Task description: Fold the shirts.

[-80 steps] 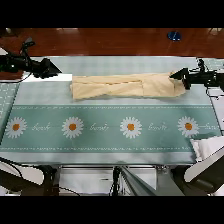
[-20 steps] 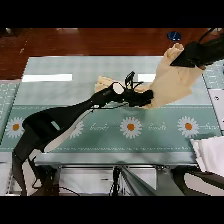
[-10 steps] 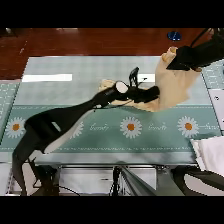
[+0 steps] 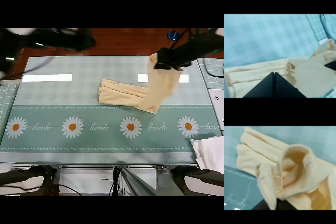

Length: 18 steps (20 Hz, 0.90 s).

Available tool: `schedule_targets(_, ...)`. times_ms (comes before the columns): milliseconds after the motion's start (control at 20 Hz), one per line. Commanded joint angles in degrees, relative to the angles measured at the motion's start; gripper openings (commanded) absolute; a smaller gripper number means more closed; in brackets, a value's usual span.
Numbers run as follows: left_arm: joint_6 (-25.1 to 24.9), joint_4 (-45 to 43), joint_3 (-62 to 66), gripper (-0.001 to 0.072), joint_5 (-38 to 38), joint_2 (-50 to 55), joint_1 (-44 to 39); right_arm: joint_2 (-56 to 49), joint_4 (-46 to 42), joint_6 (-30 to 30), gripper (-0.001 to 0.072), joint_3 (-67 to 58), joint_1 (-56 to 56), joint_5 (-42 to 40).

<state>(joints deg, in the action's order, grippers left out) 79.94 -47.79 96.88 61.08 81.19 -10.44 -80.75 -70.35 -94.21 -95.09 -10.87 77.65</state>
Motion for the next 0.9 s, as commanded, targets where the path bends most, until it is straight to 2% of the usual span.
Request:
schedule_targets(0,-1.8,-3.1,0.0,0.0041,7.9,-13.8,13.0,-7.0,-0.7,-5.7,0.0026,0.0,-6.4,-10.6)
schedule_targets(200,-3.6,-3.3,0.0,0.0041,9.8,-21.8,19.1,-14.6,-0.5,-10.6,0.0026,-0.1,-12.9,-18.7)
schedule_targets(450,-4.5,-3.5,-0.7,0.0041,16.1,-22.5,19.3,-21.4,-0.4,-15.4,0.0027,-0.1,-18.8,-27.3)
schedule_targets(600,-5.2,-3.4,-3.4,0.0042,19.4,-22.5,19.1,-23.2,0.9,-16.2,0.0029,-0.1,-20.1,-34.3)
schedule_targets(650,-5.4,-3.4,-4.5,0.0041,20.0,-22.5,18.8,-23.4,2.1,-16.2,0.0091,-0.1,-20.1,-36.9)
schedule_targets(750,-5.7,-3.4,-6.7,0.0042,20.0,-22.5,17.7,-23.3,4.3,-16.1,0.039,-0.1,-19.9,-42.1)
schedule_targets(800,-5.8,-3.4,-7.9,0.0041,20.0,-22.5,17.0,-23.1,6.0,-16.1,0.05,-0.1,-19.9,-44.1)
schedule_targets(850,-5.8,-3.4,-8.9,0.0042,19.9,-22.4,16.3,-22.7,7.2,-16.1,0.0547,-0.1,-19.9,-45.3)
